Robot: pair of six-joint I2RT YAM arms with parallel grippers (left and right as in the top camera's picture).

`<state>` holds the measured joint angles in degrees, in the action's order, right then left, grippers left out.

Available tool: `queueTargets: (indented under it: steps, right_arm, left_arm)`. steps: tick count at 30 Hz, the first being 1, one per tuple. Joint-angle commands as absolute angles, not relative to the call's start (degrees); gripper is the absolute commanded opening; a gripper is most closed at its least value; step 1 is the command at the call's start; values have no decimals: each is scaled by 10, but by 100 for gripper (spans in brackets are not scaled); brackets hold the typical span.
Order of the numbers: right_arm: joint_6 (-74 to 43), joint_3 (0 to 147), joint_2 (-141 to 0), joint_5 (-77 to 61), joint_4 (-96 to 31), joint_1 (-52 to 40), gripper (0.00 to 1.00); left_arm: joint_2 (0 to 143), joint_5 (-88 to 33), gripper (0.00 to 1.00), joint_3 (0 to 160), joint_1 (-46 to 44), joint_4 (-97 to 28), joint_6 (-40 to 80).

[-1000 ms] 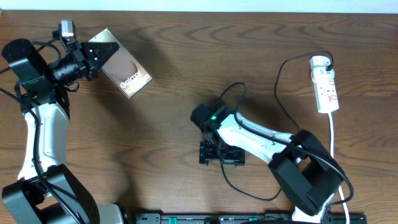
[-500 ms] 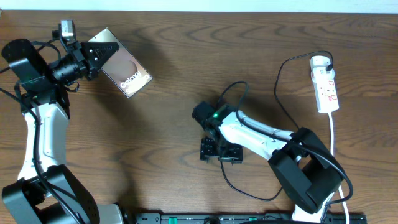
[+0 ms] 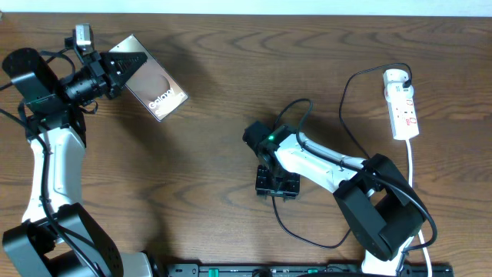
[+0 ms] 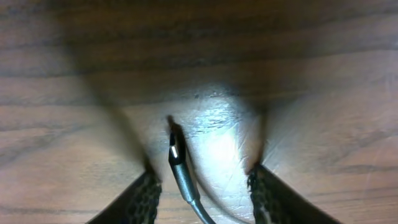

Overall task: Plug charger to phone and switch on socket
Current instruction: 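Lower the right gripper onto the black USB cable plug and grasp it, then lift the cable plug with the right gripper toward the phone's bottom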

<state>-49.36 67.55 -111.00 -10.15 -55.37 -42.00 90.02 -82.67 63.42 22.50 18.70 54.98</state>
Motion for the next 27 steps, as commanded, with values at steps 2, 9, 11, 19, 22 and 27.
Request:
queueTargets:
  steps: [2, 9, 11, 19, 22, 27]
  right_arm:
    - [-490, 669, -1142, -81, -540, -417, 26]
    - [-488, 669, -1142, -81, -540, -417, 6]
    - [-488, 669, -1142, -81, -540, -417, 4]
    - [-488, 669, -1142, -86, -540, -416, 1]
    - [-483, 672, -1142, -90, -540, -413, 1]
    - [-430, 717, -1141, -117, -556, -381, 1]
  left_arm:
    - [896, -846, 7, 636, 225, 194, 538]
    - [897, -846, 7, 636, 225, 194, 538]
    - [897, -846, 7, 636, 225, 194, 538]
    - [897, -847, 7, 636, 225, 194, 538]
    - [897, -847, 7, 636, 225, 194, 538]
    - [897, -851, 7, 636, 225, 194, 538]
